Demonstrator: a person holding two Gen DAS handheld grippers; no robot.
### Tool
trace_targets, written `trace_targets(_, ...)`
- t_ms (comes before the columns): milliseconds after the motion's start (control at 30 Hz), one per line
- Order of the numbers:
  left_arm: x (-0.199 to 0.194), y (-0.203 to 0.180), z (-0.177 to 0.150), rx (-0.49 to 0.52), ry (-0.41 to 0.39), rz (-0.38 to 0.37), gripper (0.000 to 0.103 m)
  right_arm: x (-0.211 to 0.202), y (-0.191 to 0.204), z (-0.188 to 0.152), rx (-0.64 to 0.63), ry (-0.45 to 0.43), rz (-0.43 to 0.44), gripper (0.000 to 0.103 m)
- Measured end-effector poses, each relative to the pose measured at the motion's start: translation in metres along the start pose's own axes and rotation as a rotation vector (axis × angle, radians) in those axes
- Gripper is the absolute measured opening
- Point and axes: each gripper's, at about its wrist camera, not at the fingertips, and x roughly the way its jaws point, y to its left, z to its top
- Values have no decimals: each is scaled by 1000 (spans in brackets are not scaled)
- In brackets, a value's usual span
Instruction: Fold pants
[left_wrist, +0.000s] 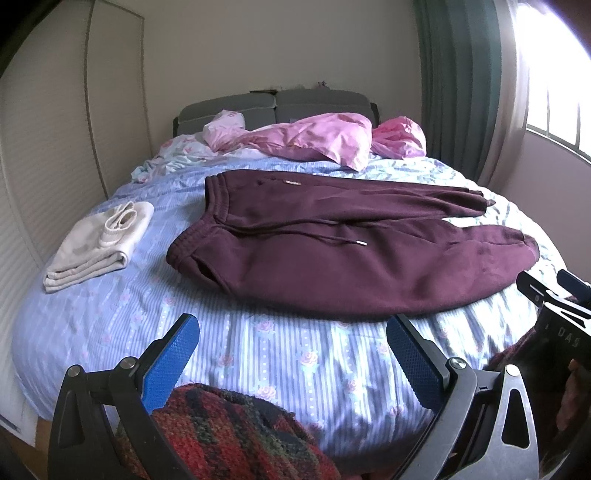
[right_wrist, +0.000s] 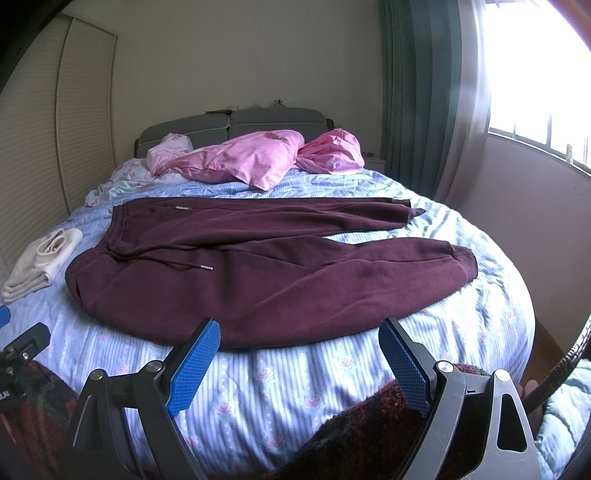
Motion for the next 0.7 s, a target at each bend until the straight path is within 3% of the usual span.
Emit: trace_targets(700, -1, 3, 0, -11, -4, 4, 103, 0, 0, 0, 1, 0, 1, 89)
